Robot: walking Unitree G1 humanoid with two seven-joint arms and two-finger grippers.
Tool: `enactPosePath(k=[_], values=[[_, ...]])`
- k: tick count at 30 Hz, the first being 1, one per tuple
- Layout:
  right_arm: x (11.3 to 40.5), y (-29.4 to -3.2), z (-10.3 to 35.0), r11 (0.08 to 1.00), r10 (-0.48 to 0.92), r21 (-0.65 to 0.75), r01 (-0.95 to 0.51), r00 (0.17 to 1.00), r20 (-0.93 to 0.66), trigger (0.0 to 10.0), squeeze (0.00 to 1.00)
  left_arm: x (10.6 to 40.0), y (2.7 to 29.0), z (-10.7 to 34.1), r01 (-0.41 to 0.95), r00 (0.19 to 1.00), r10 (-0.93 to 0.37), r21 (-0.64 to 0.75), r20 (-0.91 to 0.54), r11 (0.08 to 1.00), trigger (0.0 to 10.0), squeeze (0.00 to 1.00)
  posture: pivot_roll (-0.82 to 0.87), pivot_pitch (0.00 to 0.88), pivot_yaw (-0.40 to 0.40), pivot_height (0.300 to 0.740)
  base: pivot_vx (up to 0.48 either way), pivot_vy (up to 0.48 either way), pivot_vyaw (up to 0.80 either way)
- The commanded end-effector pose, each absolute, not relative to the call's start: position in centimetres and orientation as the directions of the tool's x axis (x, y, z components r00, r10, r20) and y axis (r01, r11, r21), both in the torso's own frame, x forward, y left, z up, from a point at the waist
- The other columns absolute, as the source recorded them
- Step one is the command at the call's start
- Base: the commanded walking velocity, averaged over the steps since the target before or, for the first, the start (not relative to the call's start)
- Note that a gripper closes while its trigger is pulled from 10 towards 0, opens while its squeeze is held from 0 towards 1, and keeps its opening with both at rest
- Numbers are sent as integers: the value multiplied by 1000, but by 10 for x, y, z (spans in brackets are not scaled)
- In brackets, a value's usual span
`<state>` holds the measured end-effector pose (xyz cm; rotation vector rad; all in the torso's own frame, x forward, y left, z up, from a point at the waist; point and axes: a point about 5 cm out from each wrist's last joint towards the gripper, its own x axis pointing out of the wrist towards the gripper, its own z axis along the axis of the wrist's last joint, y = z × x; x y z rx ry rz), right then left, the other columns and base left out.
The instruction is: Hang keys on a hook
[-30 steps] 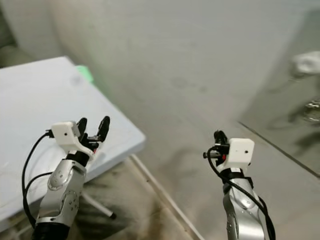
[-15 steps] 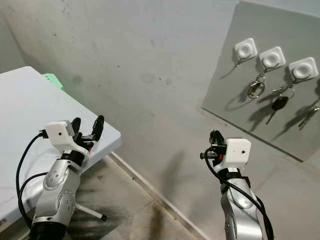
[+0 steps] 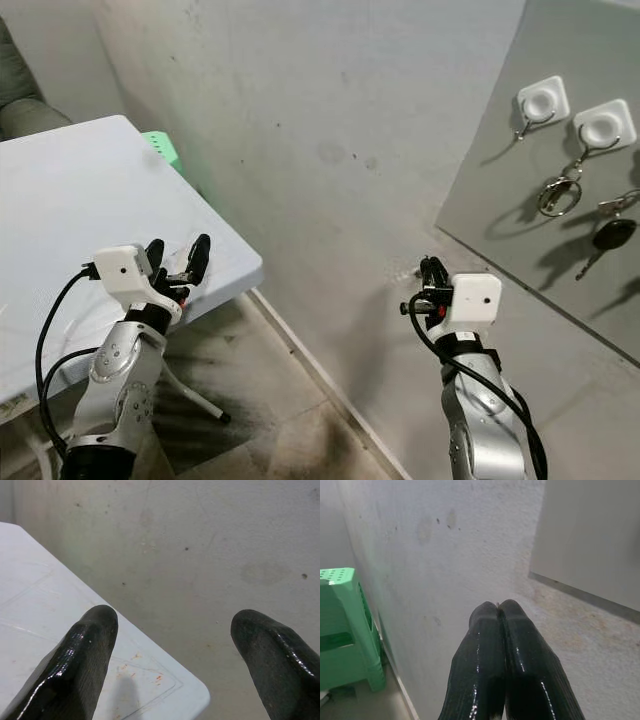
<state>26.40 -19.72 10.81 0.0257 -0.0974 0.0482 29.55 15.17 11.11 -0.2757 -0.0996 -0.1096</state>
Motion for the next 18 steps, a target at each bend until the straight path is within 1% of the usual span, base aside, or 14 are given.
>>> enactPosePath(k=[1,18], values=[[264,-196,113,998,59,20,-62,991,118,10000,0,296,152,114,116,990,-89,-261,112,958,10000,0,-3,0,-52,740,0,0,0],[262,-195,109,998,67,13,-68,992,108,10000,0,293,152,109,114,990,-91,-246,106,963,10000,0,-4,0,-53,740,0,0,0]])
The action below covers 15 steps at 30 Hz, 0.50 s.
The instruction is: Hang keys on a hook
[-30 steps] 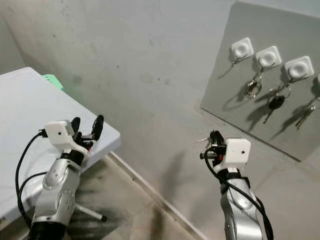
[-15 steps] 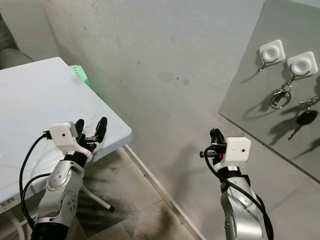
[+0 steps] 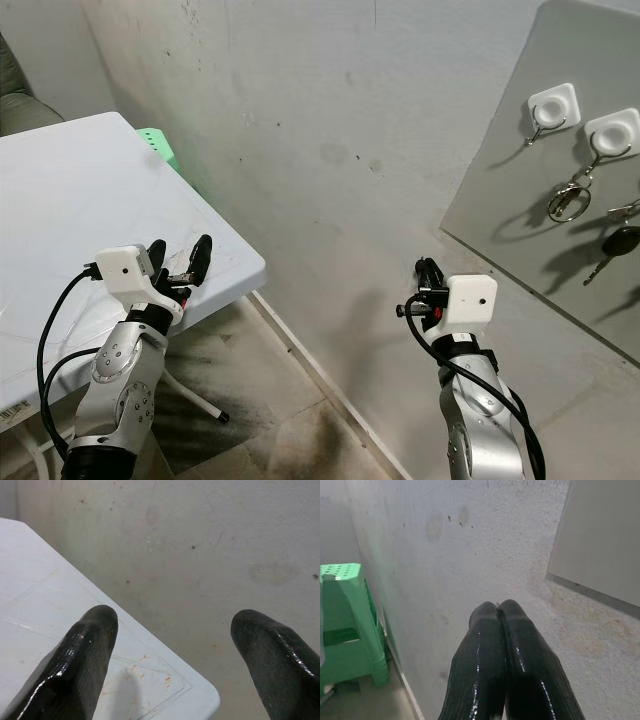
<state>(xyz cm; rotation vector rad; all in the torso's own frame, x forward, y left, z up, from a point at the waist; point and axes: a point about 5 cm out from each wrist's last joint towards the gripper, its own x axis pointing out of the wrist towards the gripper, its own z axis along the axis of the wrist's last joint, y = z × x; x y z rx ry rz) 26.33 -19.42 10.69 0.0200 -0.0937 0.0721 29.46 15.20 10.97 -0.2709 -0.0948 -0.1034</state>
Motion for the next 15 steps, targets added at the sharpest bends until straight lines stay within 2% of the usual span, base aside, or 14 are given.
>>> enactPosePath(k=[1,5,15], values=[[261,-195,105,998,63,15,-65,994,94,10000,0,292,152,106,112,991,-91,-244,99,963,10000,0,-2,0,-51,740,0,0,0],[256,-200,89,999,37,12,-37,998,41,10000,0,284,156,87,86,996,-79,-231,37,969,10000,0,-2,0,-52,740,0,0,0],[259,-198,97,999,33,21,-35,996,78,10000,0,288,157,93,90,995,-78,-222,61,971,10000,0,-2,0,-46,740,0,0,0]])
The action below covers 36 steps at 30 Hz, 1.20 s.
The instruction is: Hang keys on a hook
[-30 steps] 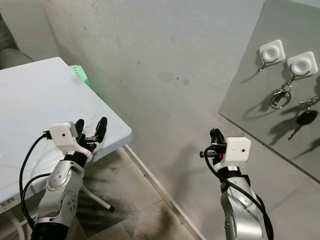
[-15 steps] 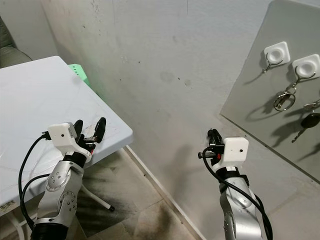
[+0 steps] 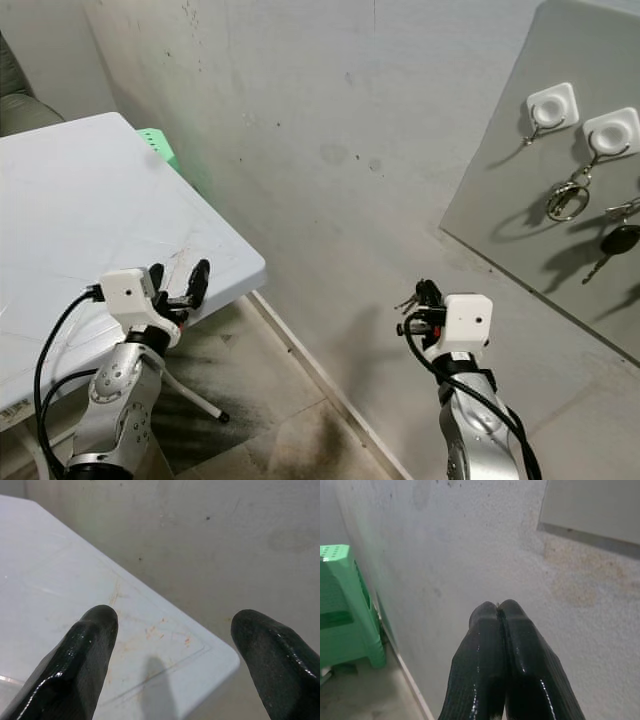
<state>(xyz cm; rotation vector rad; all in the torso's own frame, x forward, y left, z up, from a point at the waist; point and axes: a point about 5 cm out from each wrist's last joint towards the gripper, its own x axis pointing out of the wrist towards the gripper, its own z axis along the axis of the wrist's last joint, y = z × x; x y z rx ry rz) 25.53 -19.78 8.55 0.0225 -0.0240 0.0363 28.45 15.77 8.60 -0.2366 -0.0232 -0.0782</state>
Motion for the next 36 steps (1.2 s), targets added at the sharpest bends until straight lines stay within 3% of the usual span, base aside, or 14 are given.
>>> enactPosePath(k=[1,36], values=[[260,-198,98,999,32,21,-34,996,79,10000,0,288,157,93,90,995,-78,-221,63,971,10000,0,-2,0,-45,740,0,0,0],[258,-197,97,999,24,31,-26,996,84,10000,0,289,154,96,108,993,-93,-256,71,961,10000,0,-2,0,-42,740,0,0,0]])
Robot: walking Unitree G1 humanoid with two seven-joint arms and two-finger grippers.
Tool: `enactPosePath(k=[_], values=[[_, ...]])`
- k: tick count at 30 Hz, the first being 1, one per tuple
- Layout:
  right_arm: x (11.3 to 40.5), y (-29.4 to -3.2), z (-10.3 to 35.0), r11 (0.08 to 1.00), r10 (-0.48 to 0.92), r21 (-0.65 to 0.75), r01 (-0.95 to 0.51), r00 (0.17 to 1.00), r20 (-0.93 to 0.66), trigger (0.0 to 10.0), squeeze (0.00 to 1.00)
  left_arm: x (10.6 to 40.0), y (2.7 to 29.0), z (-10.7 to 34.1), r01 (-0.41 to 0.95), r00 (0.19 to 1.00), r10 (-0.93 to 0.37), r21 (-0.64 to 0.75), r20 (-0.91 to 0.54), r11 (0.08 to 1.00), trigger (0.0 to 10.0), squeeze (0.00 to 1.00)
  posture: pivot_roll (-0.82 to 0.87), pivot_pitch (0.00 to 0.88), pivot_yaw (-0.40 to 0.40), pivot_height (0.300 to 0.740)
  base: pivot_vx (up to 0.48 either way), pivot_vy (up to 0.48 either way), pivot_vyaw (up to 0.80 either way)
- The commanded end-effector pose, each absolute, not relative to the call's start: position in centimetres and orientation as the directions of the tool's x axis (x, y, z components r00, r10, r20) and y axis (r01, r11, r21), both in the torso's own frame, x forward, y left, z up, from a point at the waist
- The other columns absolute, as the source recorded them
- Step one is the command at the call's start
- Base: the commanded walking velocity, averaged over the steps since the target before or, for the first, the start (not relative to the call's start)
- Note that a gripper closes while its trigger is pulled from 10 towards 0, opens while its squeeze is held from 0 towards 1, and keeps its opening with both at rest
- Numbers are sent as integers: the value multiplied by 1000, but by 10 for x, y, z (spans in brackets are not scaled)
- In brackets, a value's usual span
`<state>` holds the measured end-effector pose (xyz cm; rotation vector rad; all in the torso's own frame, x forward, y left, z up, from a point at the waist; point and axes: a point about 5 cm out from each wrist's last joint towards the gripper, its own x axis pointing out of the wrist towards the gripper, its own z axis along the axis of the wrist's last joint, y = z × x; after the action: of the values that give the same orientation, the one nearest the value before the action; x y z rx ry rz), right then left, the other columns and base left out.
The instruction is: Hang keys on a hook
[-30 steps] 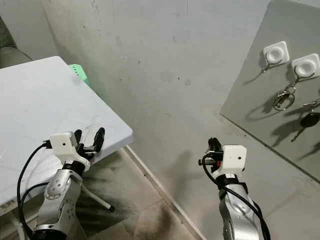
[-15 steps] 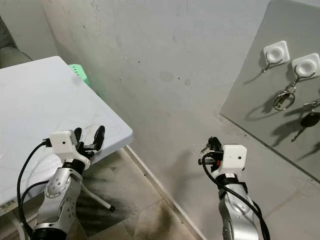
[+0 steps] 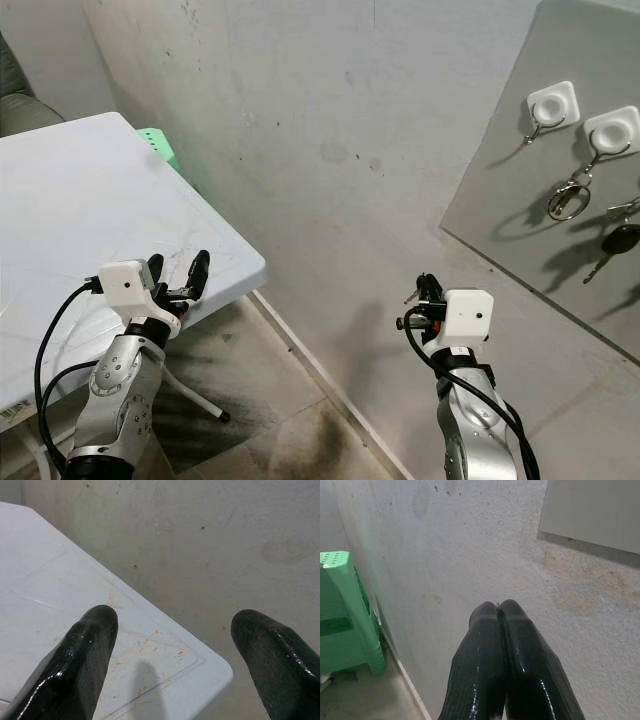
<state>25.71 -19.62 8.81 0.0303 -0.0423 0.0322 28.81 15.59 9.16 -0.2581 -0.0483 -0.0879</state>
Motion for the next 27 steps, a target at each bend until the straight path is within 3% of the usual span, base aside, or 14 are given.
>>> enactPosePath(k=[1,5,14,27], values=[[258,-198,97,999,24,30,-27,996,83,10000,0,289,154,96,109,993,-94,-256,69,961,10000,0,-2,0,-43,740,0,319,0],[258,-198,96,999,22,35,-25,998,65,10000,0,288,154,95,107,994,-94,-262,63,959,10000,0,-2,0,-44,740,0,440,0],[257,-198,94,999,22,43,-25,998,51,10000,0,288,154,95,108,994,-95,-262,60,959,10000,0,-3,0,-44,740,0,480,-684],[257,-198,93,999,23,40,-24,999,35,10000,0,289,154,92,74,997,-73,-242,14,967,10000,0,-2,0,-46,740,0,0,-700]])
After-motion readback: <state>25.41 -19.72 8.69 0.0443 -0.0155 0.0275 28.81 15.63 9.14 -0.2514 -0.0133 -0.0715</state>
